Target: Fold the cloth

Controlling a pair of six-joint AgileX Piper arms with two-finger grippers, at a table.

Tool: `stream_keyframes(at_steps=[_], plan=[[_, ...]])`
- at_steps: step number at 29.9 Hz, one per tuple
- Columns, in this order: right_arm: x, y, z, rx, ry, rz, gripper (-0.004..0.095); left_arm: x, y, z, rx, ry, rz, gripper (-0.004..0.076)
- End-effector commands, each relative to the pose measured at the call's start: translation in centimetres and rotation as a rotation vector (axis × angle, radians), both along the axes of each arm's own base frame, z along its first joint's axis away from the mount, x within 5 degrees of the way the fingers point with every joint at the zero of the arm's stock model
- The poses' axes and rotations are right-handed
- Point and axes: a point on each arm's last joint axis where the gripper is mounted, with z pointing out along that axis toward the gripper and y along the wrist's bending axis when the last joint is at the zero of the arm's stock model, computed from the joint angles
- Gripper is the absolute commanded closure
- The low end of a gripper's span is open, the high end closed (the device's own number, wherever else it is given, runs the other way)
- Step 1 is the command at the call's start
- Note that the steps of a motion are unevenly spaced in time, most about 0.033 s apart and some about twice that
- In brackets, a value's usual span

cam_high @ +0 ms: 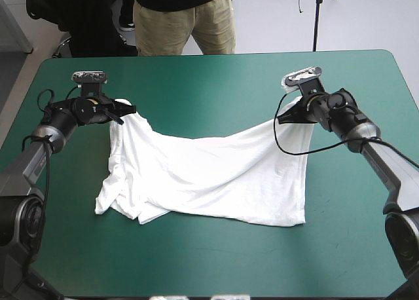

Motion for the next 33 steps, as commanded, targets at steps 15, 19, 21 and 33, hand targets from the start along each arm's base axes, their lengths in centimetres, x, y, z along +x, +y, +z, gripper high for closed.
stream_keyframes(at_steps=[15, 19, 21, 33], plan=[[-2.3, -1.5, 8.0, 0.105, -0.040, 0.064, 0.0248, -5.3, -0.5, 7.6, 0.061, 0.048, -0.139, 0.0267], [-5.5, -2.1, 10.6, 0.119, -0.028, 0.054, 0.0320, -9.3, -0.2, 10.2, 0.092, 0.063, -0.141, 0.0283], [-7.0, -2.2, 11.6, 0.140, -0.016, 0.054, 0.0324, -11.2, -0.2, 10.6, 0.070, 0.095, -0.126, 0.0283], [-13.0, -2.6, 14.9, 0.201, 0.027, 0.095, 0.0340, -19.9, -0.2, 4.9, 0.046, 0.393, -0.154, 0.0283]])
